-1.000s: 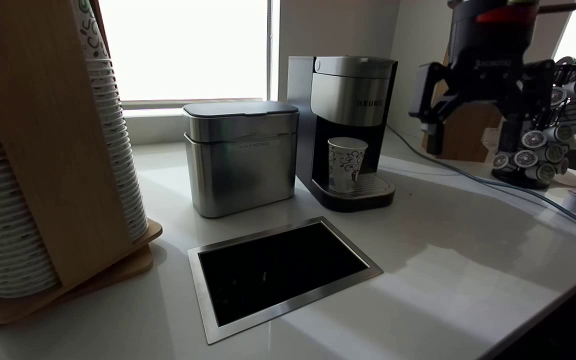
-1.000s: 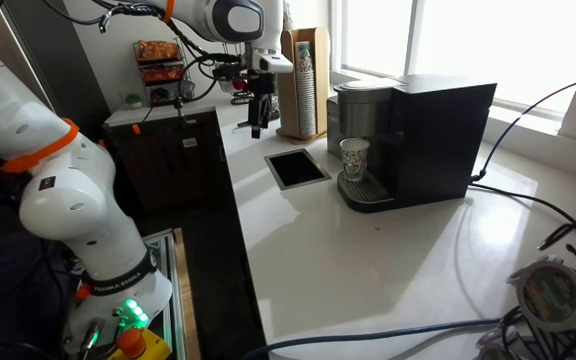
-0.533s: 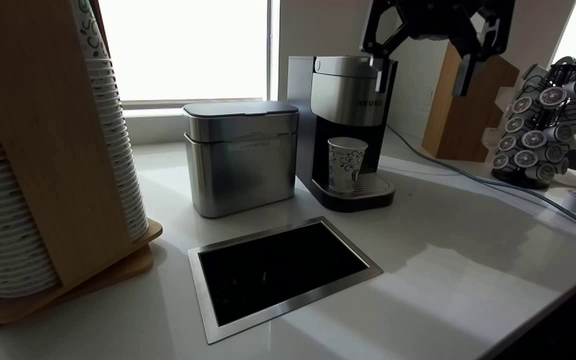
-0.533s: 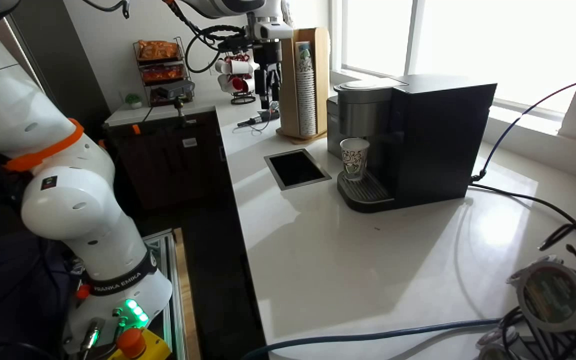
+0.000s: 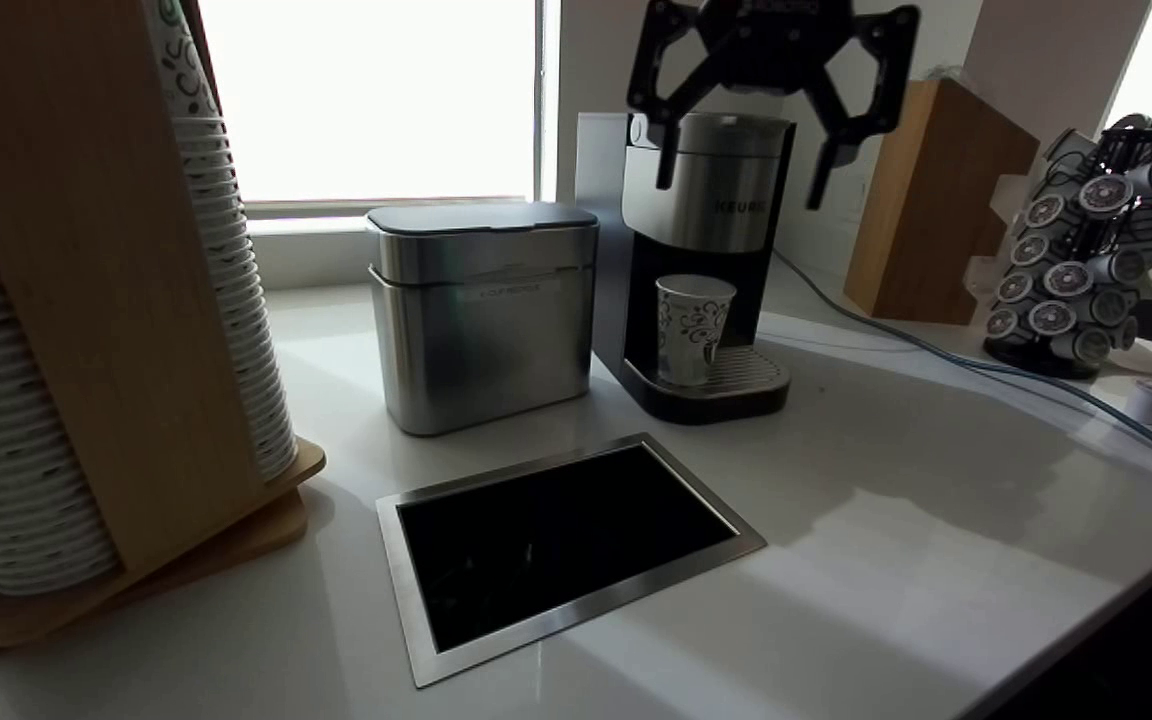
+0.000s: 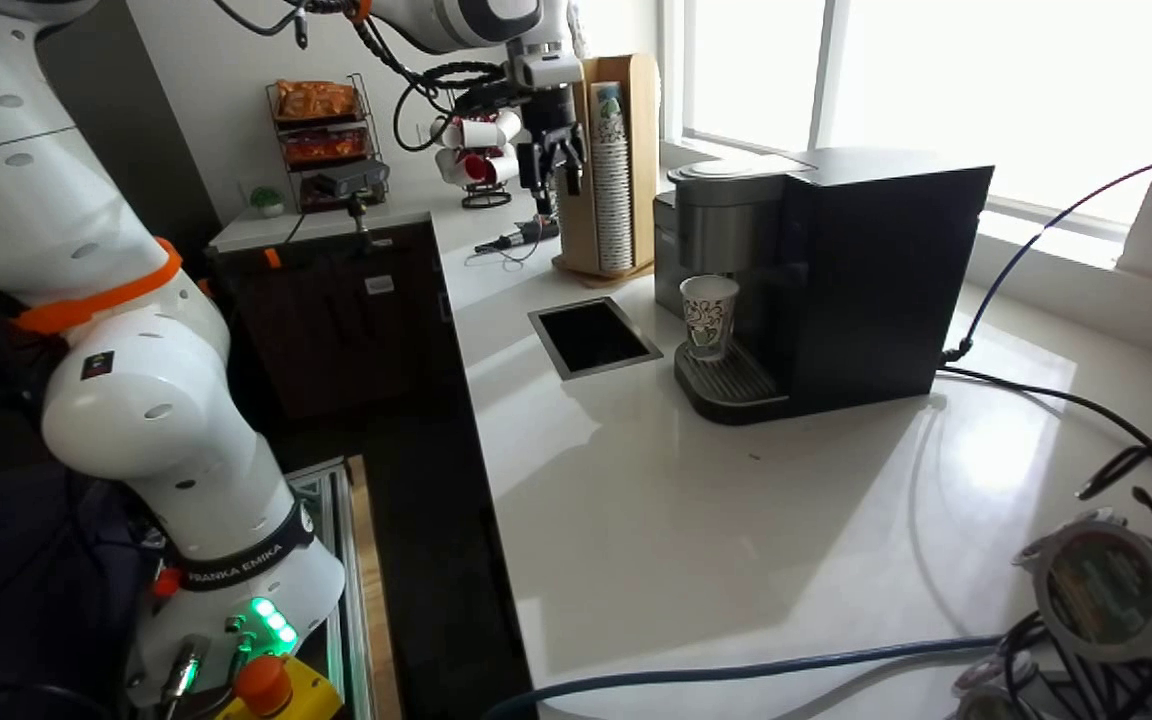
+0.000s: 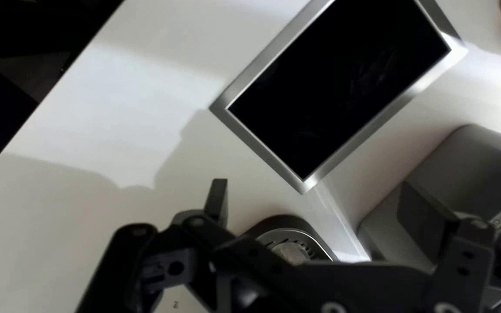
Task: Open the storage bin
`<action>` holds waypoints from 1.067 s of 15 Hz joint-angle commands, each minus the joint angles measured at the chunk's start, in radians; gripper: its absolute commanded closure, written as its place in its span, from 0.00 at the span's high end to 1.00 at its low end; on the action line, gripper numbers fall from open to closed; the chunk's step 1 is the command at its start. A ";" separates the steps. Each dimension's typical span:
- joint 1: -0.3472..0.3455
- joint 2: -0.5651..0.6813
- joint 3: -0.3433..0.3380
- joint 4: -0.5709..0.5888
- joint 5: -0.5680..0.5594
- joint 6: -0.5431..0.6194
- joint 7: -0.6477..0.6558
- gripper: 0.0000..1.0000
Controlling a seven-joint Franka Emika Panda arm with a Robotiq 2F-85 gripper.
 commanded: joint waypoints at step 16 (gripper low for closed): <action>0.275 0.349 -0.086 0.308 -0.505 0.012 0.812 1.00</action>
